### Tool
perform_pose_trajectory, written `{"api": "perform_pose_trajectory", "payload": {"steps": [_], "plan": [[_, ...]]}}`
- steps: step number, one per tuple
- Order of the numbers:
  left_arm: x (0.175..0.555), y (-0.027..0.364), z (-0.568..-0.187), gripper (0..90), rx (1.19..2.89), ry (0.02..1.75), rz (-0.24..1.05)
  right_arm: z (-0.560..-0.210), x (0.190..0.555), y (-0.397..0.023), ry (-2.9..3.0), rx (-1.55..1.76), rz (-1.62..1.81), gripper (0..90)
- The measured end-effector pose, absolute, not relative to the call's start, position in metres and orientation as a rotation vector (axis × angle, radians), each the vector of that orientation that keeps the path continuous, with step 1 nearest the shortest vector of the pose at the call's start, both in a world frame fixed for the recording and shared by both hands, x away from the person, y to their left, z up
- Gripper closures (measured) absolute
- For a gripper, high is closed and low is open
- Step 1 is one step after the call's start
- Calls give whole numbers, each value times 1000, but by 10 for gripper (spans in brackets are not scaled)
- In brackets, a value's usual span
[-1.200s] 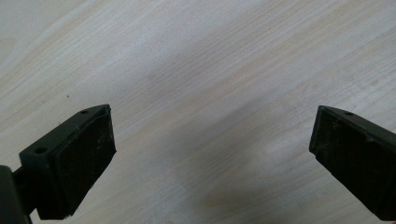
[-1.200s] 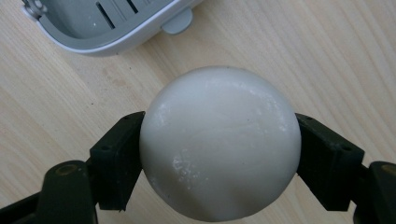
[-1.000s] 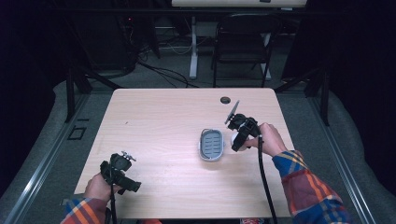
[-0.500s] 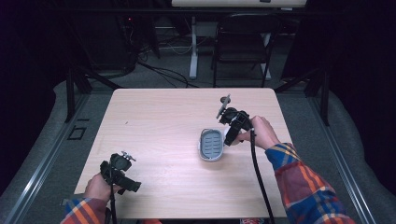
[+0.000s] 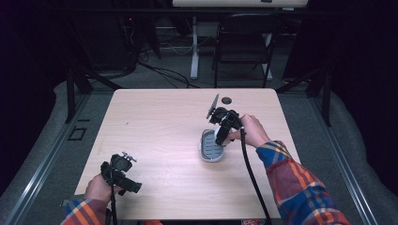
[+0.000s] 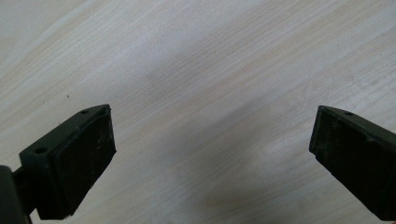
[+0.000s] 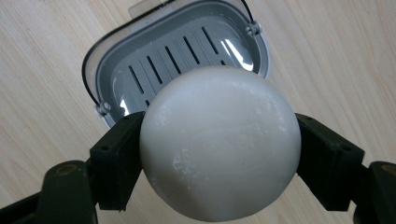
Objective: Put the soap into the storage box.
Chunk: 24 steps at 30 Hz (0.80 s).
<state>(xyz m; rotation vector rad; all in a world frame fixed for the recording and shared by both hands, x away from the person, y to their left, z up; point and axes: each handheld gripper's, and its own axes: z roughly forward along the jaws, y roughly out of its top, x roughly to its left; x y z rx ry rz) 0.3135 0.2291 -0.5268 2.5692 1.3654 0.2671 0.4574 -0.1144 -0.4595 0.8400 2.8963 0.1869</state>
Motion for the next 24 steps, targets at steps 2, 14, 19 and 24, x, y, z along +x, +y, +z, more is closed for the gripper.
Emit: {"api": "perform_pose_trajectory", "payload": {"steps": [2, 14, 19, 24], "plan": [[313, 229, -527, 0, 2569, 1366, 269, -460, 457, -113, 2899, 844, 179, 231], [313, 229, -527, 0, 2570, 1365, 269, -474, 458, -88, 2935, 813, 207, 231], [313, 229, -527, 0, 2570, 1365, 268, -481, 461, -83, 2941, 801, 198, 231], [313, 229, -527, 0, 2570, 1365, 269, -490, 462, -82, 2951, 817, 194, 231]]}}
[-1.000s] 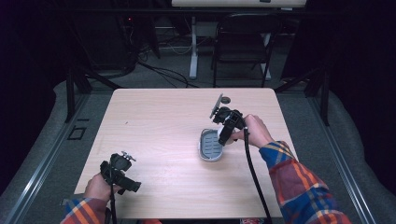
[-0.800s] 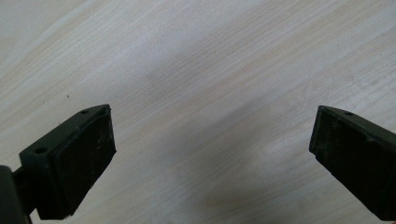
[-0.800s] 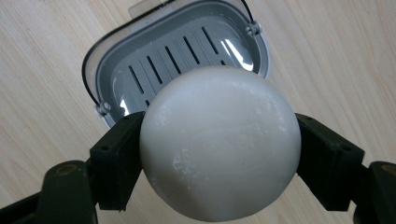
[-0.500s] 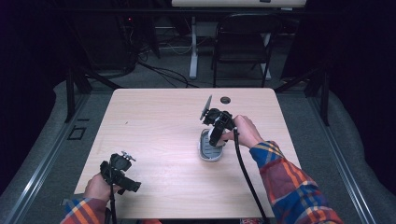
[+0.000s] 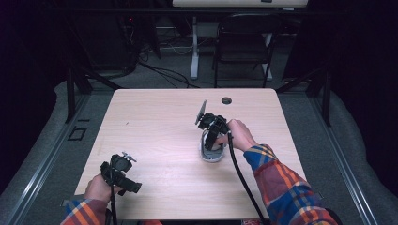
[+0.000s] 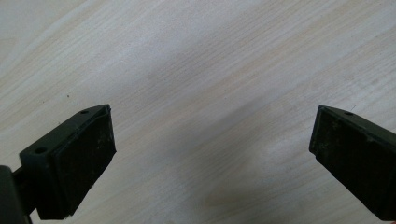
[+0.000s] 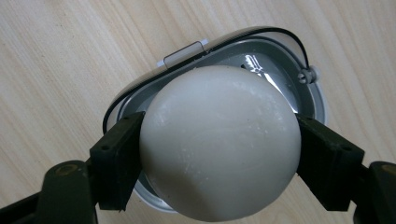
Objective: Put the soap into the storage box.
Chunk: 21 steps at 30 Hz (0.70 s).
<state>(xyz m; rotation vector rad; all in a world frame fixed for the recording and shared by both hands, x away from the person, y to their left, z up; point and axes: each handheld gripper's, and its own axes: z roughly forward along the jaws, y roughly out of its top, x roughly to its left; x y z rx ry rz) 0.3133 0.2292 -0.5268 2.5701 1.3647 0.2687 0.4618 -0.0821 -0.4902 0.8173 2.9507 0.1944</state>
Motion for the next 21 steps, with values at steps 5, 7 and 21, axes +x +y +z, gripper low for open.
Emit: {"api": "perform_pose_trajectory", "payload": {"steps": [5, 7, 21], "plan": [[313, 229, -527, 0, 2570, 1366, 267, -495, 462, -82, 2958, 808, 170, 231], [313, 229, -527, 0, 2569, 1366, 268, -497, 462, -82, 2955, 805, 168, 230], [314, 229, -527, 0, 2572, 1367, 264, -510, 462, -89, 2947, 816, 164, 226]]}}
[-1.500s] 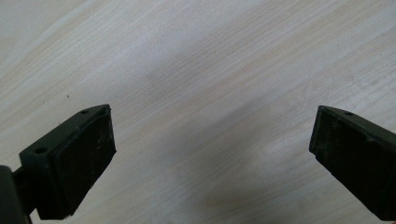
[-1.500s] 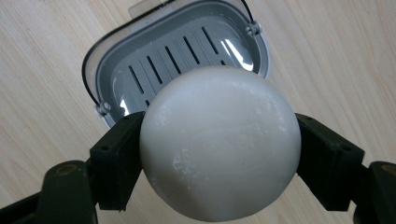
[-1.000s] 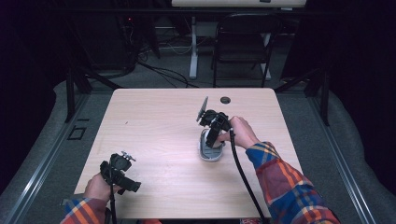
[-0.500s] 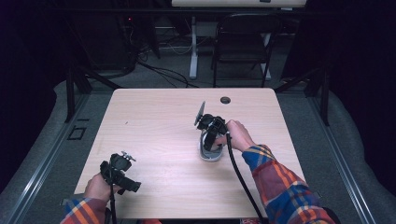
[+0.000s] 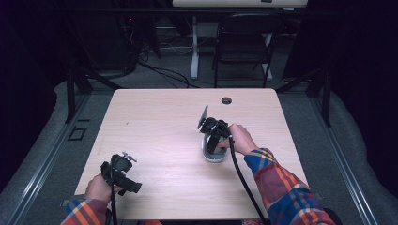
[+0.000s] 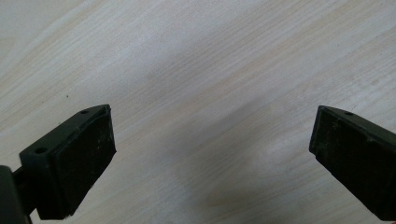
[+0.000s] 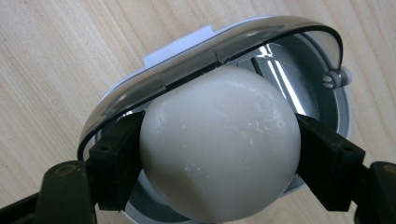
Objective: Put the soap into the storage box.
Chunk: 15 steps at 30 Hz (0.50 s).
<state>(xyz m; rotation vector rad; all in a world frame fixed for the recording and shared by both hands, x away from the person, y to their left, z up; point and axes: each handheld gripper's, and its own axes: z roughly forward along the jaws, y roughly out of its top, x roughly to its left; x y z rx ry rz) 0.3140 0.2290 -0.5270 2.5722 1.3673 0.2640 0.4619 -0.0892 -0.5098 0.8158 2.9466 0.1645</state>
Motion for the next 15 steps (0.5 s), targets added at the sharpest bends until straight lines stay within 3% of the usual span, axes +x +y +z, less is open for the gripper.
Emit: {"api": "perform_pose_trajectory", "payload": {"steps": [15], "plan": [[313, 229, -527, 0, 2573, 1366, 264, -496, 457, -101, 2903, 857, 251, 146]]}}
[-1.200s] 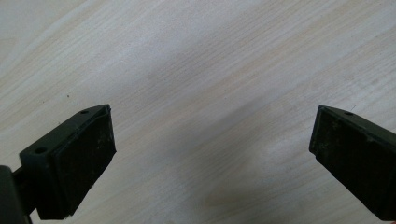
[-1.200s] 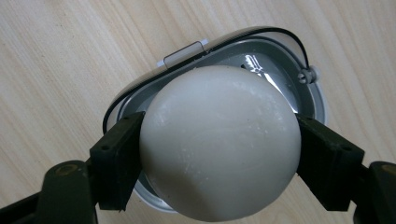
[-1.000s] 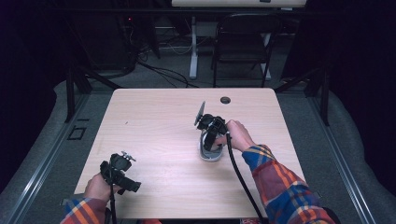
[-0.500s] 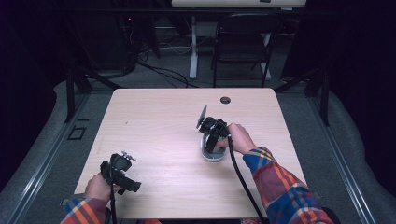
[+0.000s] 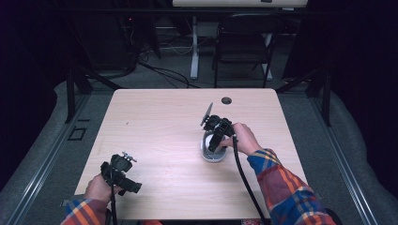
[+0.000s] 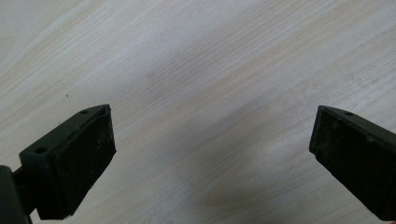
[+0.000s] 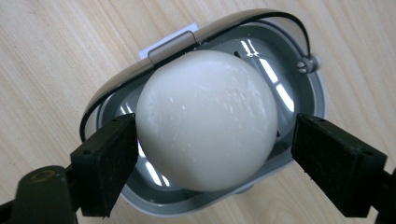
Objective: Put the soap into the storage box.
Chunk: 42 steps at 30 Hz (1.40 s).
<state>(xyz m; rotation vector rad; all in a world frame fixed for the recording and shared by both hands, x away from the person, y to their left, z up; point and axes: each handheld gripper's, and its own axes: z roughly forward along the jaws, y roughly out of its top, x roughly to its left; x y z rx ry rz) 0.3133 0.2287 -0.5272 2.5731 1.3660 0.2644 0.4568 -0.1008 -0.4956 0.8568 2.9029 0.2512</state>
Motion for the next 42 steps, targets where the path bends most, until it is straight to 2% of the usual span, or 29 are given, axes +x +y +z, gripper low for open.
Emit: {"api": "perform_pose_trajectory", "payload": {"steps": [25, 42], "plan": [[313, 228, -527, 0, 2579, 1364, 265, -460, 431, -161, 2839, 924, 374, 93], [313, 228, -527, 0, 2579, 1366, 266, -472, 409, -216, 2796, 1020, 304, 89]]}}
